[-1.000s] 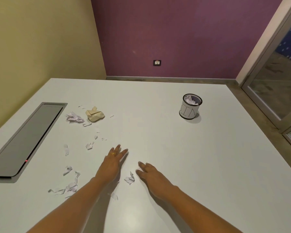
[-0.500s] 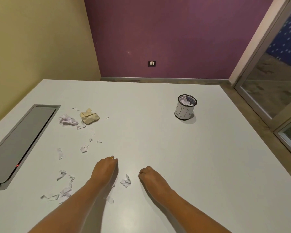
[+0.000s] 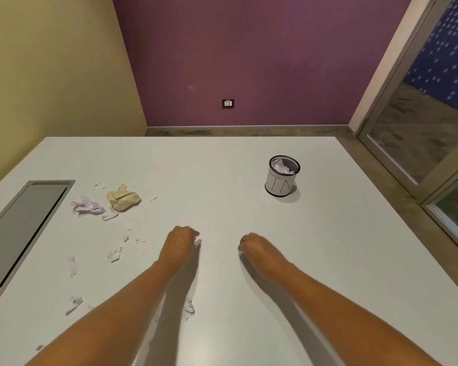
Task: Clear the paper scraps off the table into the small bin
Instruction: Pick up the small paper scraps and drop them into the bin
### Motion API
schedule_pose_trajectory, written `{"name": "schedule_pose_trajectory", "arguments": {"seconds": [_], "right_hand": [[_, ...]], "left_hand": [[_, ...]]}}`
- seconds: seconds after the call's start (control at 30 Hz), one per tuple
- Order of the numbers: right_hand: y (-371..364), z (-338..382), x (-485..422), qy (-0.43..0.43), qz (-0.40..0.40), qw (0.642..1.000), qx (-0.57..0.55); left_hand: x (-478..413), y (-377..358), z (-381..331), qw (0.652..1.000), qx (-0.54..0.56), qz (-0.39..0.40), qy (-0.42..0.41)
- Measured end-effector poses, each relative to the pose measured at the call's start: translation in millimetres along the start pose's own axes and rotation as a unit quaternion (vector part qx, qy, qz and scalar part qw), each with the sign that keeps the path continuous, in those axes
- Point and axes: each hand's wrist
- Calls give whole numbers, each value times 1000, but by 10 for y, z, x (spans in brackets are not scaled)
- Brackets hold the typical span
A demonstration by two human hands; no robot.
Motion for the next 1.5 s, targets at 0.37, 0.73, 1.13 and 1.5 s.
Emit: {"name": "schedule_pose_trajectory", "arguments": {"seconds": [0.37,0.73,1.13,1.5], "right_hand": [[1195,-446,-901,-49,-141,986,-68],[1524,-724,-1491,-137,-192,972,8],[1390,-1042,-1523,-68,-194,974,-94],[1339,-928,-1400,-89,-259,953,-132]], "left_hand": [[-1224,74,-1021,987,67,-24,-141],[-2106,-8,-1594,987,74,-45,-132],[-2290,-207,-1816,988,28,-9,-149],[-1955,-123,-1646,986,4,-46,-159]]}}
Point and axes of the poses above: each hand's wrist, its own x-axis away from the middle knuckle, its own y-axis out of the back of the hand, z = x × y, and after that the axes turned 10 degrees about -y, right-handed
